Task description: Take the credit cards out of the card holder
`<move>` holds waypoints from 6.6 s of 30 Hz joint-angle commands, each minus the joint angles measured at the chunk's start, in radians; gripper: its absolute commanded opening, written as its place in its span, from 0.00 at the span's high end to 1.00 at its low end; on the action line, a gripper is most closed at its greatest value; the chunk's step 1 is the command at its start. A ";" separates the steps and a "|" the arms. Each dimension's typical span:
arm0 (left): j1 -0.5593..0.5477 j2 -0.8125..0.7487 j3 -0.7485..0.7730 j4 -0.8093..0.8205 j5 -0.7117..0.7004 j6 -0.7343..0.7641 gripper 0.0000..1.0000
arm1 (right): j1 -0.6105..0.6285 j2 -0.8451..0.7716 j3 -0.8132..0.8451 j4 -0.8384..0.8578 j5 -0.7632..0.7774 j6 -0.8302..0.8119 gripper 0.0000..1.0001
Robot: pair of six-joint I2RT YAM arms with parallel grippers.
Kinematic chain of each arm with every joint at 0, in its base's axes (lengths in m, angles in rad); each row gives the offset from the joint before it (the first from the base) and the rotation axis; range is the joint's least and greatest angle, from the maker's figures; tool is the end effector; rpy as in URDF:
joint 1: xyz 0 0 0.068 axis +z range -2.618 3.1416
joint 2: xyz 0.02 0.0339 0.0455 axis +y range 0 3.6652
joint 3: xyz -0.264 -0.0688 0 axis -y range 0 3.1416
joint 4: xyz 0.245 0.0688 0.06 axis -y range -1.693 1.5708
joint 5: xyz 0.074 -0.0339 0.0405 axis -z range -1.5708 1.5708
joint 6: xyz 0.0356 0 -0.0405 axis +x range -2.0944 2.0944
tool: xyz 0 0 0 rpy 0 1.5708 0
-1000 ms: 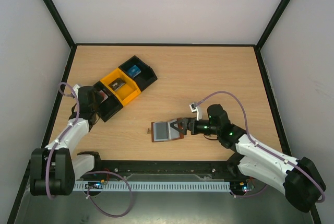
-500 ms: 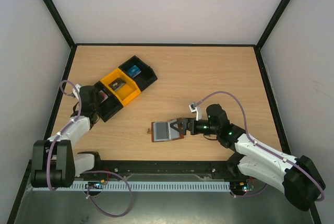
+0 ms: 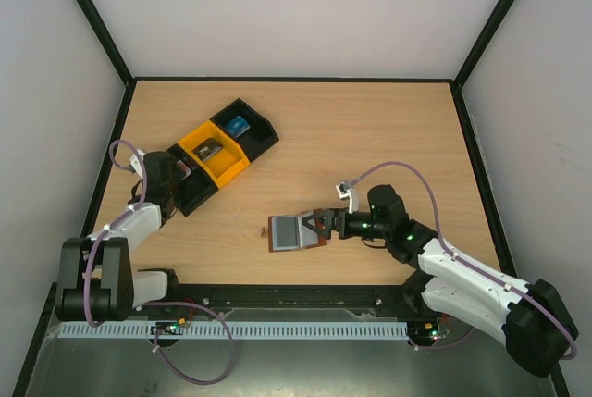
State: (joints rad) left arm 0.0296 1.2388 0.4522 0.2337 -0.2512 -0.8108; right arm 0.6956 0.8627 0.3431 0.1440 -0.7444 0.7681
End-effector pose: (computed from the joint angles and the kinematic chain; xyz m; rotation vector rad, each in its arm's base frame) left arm 0.2414 0.0160 0.1750 -0.9944 1.8620 -0.2015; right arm 0.1258 0.1364 0.2077 -0.4965 2.1849 1.6138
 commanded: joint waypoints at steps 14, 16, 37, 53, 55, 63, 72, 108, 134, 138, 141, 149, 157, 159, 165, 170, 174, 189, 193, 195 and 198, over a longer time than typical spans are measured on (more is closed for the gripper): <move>0.007 0.033 0.064 -0.091 -0.033 0.036 0.83 | 0.000 -0.008 -0.009 0.060 -0.011 0.061 0.02; 0.006 0.016 0.068 -0.104 -0.039 0.035 0.78 | 0.000 -0.003 -0.011 0.072 -0.010 0.064 0.02; 0.003 -0.250 0.232 -0.564 0.272 0.204 0.06 | 0.000 0.107 0.064 -0.078 0.108 0.090 0.01; -0.205 -0.384 0.082 -0.491 0.817 0.202 0.01 | 0.068 0.262 0.155 -0.053 0.147 0.172 0.25; -0.248 -0.403 0.058 -0.452 0.820 0.167 0.01 | 0.096 0.298 0.169 -0.043 0.166 0.174 0.29; -0.375 -0.408 -0.088 -0.238 0.899 -0.002 0.06 | 0.154 0.424 0.191 -0.023 0.239 0.180 0.57; -0.513 -0.349 -0.173 -0.068 0.880 -0.115 0.22 | 0.159 0.555 0.226 -0.029 0.277 0.138 0.62; -0.708 0.058 -0.182 0.349 0.723 -0.226 0.51 | 0.179 0.629 0.037 0.211 0.269 0.206 0.90; -0.709 0.175 -0.204 0.375 0.724 -0.255 0.69 | 0.179 0.499 0.078 0.096 0.272 0.200 0.83; -0.712 0.165 -0.224 0.366 0.719 -0.269 0.69 | 0.179 0.495 0.078 0.102 0.276 0.211 0.80; -0.724 0.155 -0.227 0.365 0.718 -0.271 0.69 | 0.178 0.515 0.080 0.118 0.266 0.215 0.78; -0.734 0.142 -0.229 0.368 0.724 -0.289 0.68 | 0.181 0.560 0.081 0.181 0.260 0.228 0.79; -0.743 0.112 -0.226 0.365 0.725 -0.297 0.62 | 0.181 0.586 0.070 0.146 0.304 0.208 0.86; -0.743 0.112 -0.229 0.385 0.750 -0.294 0.59 | 0.182 0.599 0.068 0.135 0.306 0.187 0.86; -0.743 0.097 -0.233 0.377 0.760 -0.279 0.55 | 0.182 0.619 0.064 0.087 0.337 0.146 0.89; -0.740 0.084 -0.288 0.512 0.793 -0.339 0.51 | 0.180 0.568 0.074 0.071 0.320 0.170 0.87; -0.740 0.065 -0.294 0.457 0.769 -0.318 0.50 | 0.186 0.487 0.077 0.102 0.296 0.253 0.82; -0.741 0.006 -0.277 0.381 0.762 -0.294 0.47 | 0.225 0.574 0.140 0.077 0.340 0.284 0.82; -0.741 0.027 -0.278 0.410 0.766 -0.303 0.47 | 0.229 0.605 0.120 0.094 0.347 0.282 0.82; -0.741 0.037 -0.279 0.420 0.765 -0.306 0.47 | 0.229 0.618 0.116 0.079 0.365 0.264 0.83; -0.741 0.049 -0.270 0.416 0.767 -0.298 0.47 | 0.230 0.627 0.097 0.063 0.388 0.249 0.92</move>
State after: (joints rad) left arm -0.7086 1.2678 0.1669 0.6376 0.5182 -1.1263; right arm 0.9188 1.4696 0.4633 0.2417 -0.4118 1.0344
